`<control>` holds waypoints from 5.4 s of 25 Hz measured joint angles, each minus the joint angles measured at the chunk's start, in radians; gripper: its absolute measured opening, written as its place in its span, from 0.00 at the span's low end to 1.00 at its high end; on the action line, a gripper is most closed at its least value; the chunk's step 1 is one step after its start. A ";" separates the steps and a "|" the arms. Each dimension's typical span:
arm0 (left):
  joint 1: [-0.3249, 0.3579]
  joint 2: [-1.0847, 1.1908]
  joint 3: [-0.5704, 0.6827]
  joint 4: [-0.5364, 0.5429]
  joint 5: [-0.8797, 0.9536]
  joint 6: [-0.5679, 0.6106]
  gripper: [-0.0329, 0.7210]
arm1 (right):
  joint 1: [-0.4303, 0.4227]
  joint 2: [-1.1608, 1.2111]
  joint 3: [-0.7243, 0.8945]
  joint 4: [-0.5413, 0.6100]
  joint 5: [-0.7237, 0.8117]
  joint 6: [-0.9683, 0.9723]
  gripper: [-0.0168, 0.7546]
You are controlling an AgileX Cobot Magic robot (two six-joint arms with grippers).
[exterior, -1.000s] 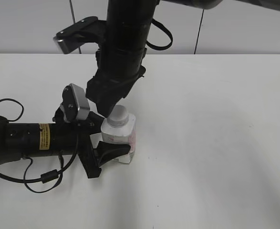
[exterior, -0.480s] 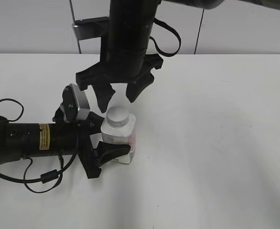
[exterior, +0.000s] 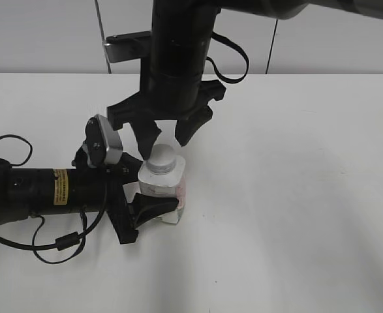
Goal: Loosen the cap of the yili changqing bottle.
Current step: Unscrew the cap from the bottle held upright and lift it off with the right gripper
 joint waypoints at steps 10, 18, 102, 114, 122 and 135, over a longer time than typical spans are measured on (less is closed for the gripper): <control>0.000 0.000 0.000 0.000 0.000 0.000 0.64 | 0.000 0.008 0.000 0.008 0.000 -0.009 0.67; 0.000 0.000 0.000 0.000 0.000 0.000 0.64 | 0.002 0.009 0.021 0.010 0.000 -0.010 0.67; 0.000 0.000 0.000 0.006 0.001 0.000 0.63 | 0.004 -0.070 0.005 0.036 0.000 -0.580 0.72; 0.000 0.000 0.000 0.005 0.001 0.000 0.63 | 0.004 -0.070 0.012 -0.003 0.000 0.039 0.72; 0.000 0.000 0.000 0.005 0.001 0.000 0.63 | 0.004 -0.050 0.034 0.001 0.000 0.048 0.72; 0.000 0.000 0.000 0.005 0.001 0.000 0.63 | 0.004 -0.048 0.034 0.001 0.000 0.019 0.72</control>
